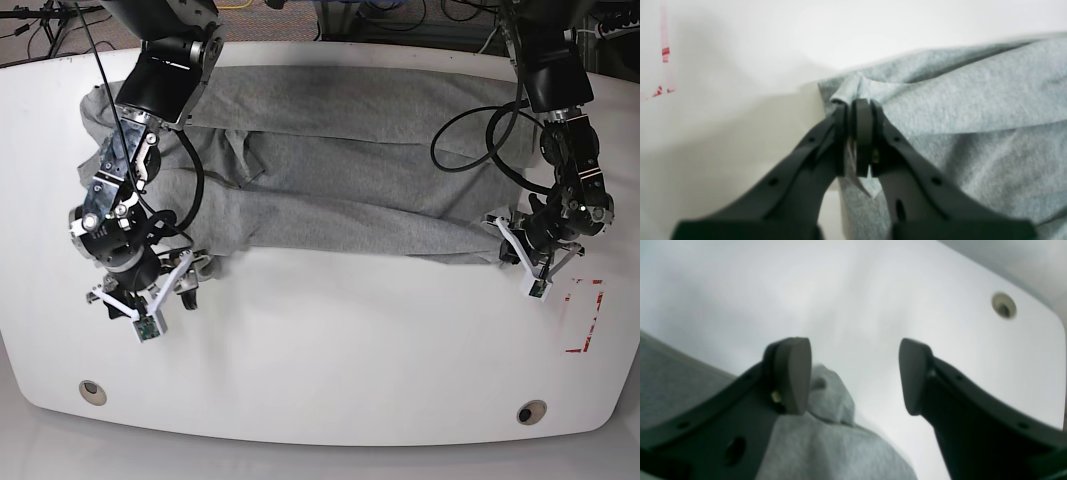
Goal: Fold the T-shirt properly
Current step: 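Hold the shirt edge with both grippers and drag it taut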
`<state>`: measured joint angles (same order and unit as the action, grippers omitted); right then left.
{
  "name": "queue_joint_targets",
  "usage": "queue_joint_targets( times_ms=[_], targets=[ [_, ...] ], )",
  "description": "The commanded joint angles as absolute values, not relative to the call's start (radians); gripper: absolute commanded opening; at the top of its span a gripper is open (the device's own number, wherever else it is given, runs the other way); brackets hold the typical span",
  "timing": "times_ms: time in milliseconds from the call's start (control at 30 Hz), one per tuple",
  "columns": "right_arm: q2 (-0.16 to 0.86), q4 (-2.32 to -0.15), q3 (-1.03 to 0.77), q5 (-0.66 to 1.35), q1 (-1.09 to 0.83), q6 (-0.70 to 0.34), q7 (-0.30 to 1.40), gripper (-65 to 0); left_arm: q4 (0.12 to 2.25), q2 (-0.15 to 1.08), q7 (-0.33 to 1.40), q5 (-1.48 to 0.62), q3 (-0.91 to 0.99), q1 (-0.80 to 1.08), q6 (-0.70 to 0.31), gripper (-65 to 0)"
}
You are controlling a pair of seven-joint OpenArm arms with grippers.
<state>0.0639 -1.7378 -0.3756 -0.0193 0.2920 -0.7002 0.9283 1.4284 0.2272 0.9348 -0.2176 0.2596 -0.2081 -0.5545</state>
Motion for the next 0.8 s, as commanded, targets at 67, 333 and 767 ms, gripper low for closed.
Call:
queue_joint_targets(
  times_ms=[67, 333, 767],
  targets=[
    [0.120, -1.681, -0.456, -0.004, 0.305, -0.698, 0.908, -29.5, 1.446, 0.240, 0.917, -0.228, 0.263, -0.231, -0.555, -63.2],
    [0.205, -1.461, -0.516, -0.002, 0.312, -0.698, 0.777, -29.5, 1.445, 0.240, 0.917, -0.228, 0.263, -0.231, -0.555, -63.2],
    [0.298, -1.328, -0.521, 0.133, 0.252, -0.698, 0.754, -28.9, 1.445, 0.242, 0.917, -0.226, 0.263, -0.231, -0.555, -63.1]
  ],
)
